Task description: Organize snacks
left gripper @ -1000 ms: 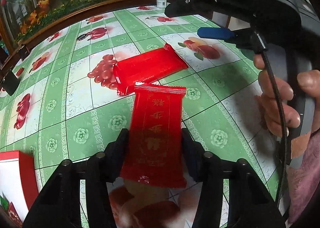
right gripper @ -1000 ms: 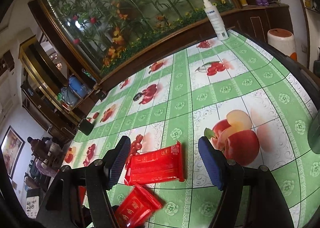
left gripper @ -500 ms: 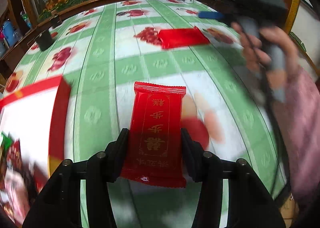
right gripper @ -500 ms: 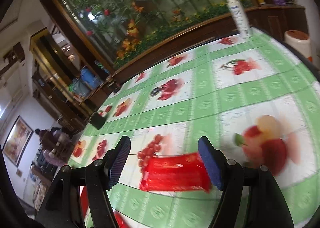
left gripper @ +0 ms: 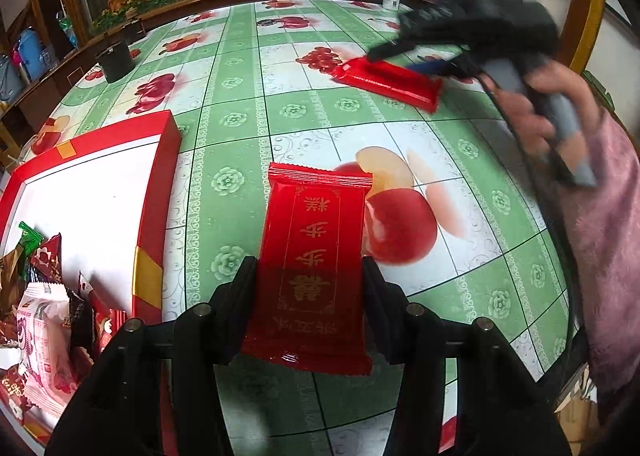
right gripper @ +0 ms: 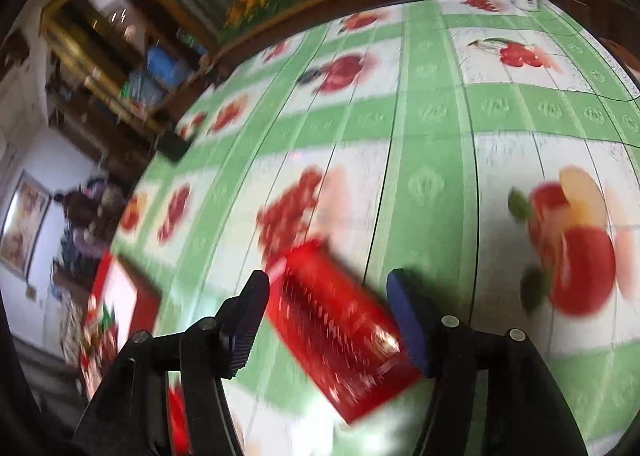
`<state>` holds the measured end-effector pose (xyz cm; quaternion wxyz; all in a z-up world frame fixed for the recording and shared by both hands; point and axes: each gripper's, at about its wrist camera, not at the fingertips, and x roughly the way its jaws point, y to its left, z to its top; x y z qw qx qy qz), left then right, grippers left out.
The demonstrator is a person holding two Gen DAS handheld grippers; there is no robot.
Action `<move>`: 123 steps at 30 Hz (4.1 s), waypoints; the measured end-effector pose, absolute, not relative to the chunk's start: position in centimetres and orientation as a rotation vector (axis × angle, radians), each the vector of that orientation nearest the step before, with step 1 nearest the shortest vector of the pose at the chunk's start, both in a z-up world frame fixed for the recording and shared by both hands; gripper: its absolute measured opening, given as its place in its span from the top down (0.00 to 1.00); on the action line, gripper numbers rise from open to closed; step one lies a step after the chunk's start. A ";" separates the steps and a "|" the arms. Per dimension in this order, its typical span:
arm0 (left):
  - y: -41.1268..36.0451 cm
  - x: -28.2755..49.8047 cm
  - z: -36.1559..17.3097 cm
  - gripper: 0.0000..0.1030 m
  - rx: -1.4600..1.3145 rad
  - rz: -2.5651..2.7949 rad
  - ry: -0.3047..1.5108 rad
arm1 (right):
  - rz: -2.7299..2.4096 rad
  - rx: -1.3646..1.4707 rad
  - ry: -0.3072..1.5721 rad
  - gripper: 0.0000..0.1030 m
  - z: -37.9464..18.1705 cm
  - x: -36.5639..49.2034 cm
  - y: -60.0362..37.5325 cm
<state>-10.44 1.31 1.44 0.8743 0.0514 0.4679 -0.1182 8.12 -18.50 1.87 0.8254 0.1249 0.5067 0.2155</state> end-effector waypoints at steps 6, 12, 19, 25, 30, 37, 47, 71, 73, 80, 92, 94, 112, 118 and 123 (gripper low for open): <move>1.5 -10.0 1.4 0.53 0.110 -0.254 0.970 | 0.401 0.040 1.020 0.23 1.8 3.4 -16.0; 1.7 -9.8 1.3 0.53 0.095 -0.237 0.944 | 0.276 -0.149 0.956 0.54 1.7 1.5 -12.6; 2.5 -10.1 1.4 0.53 0.081 -0.178 0.911 | 0.257 0.022 0.953 0.54 2.0 1.9 -14.5; 3.1 -10.6 2.9 0.53 0.090 -0.142 0.842 | 0.344 0.117 0.918 0.54 3.0 1.6 -14.8; 3.5 -11.1 4.6 0.53 0.097 -0.119 0.778 | 0.391 0.153 0.878 0.54 3.7 1.4 -14.7; 4.7 -11.7 6.3 0.53 0.096 -0.093 0.715 | 0.426 0.172 0.838 0.55 4.4 0.8 -14.1; 7.8 -12.3 7.6 0.53 0.056 -0.040 0.668 | 0.514 0.213 0.773 0.55 5.7 -0.7 -11.3; 24.2 -14.0 4.6 0.53 -0.122 0.330 0.719 | 0.888 0.059 0.839 0.55 4.2 -7.7 8.5; 24.2 -14.1 4.5 0.52 -0.119 0.327 0.723 | 0.906 0.052 0.852 0.55 4.0 -7.9 9.3; 24.2 -14.0 5.2 0.50 -0.093 0.379 0.704 | 0.919 0.021 0.830 0.52 4.4 -8.7 9.5; 22.1 -15.6 9.2 0.18 -0.014 0.522 0.560 | 0.730 0.189 0.752 0.44 6.0 -4.9 3.5; 21.5 -15.8 9.7 0.18 0.007 0.543 0.542 | 0.719 0.204 0.743 0.43 6.2 -4.7 3.0; 19.5 -15.8 10.0 0.17 0.041 0.543 0.564 | 0.713 0.145 0.587 0.24 8.1 -8.3 1.8; 19.3 -15.5 9.8 0.17 0.034 0.539 0.573 | 0.725 0.119 0.574 0.24 8.2 -8.8 2.2; 19.2 -15.4 9.6 0.17 0.030 0.533 0.579 | 0.731 0.087 0.523 0.24 8.5 -9.8 2.6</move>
